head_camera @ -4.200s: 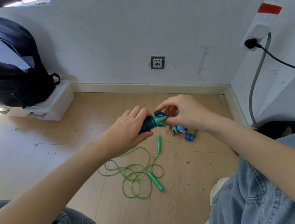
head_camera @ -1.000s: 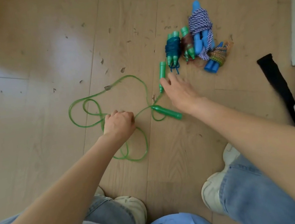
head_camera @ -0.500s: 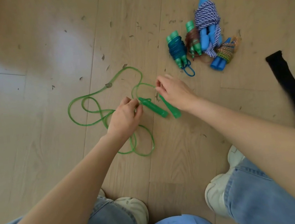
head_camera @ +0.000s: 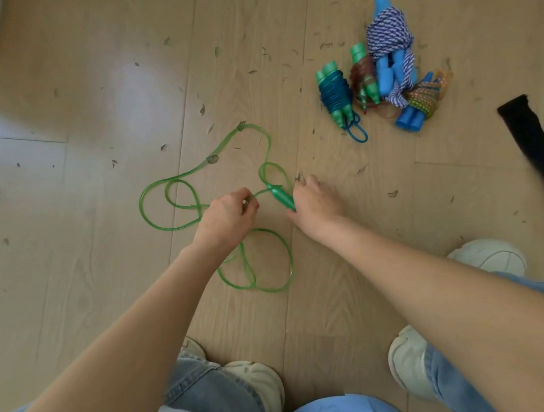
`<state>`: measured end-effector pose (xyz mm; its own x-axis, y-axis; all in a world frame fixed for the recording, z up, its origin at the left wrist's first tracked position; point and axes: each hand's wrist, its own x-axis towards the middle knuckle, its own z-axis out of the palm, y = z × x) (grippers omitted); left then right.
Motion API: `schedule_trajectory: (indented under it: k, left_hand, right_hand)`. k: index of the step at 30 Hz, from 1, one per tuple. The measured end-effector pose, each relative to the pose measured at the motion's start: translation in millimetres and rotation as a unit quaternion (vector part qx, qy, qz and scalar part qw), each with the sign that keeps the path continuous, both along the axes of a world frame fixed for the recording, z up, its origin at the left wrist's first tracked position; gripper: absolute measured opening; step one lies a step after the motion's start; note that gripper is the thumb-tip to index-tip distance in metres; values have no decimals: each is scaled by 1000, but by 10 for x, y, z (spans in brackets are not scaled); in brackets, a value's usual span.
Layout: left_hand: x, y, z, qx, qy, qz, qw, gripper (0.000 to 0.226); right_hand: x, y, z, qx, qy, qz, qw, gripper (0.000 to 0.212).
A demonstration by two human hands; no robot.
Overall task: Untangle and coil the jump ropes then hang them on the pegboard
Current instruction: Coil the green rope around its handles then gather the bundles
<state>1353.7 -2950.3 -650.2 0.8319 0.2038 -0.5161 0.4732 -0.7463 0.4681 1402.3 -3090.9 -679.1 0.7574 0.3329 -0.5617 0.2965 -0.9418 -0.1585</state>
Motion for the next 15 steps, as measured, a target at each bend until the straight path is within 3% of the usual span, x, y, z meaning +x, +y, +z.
schedule_trajectory:
  k: [4,6,8,10,13,15]
  left_hand:
    - [-22,133,87,107,27,6,994,31]
    - [-25,140,172,130,52,-50,989,51]
    - [18,87,351,122,18,-86,989,75]
    - [101,-8,595,87,-57,-122,987,81]
    - [264,-127,1045,34,-135,-169,976,42]
    - [301,-146,1378,-4,-109,-178,978,16]
  right_hand:
    - [122,-228,171,10,56,27,998,26]
    - [211,-328,365,38,74,39,996,17]
    - [334,-317,675,69,94,63,991,15]
    - [456,-250,1089,80,117,119,983,14]
    - [583,-193,1809,53,90,218,971,20]
    - [616,-233,2251,19,52,249,967,28]
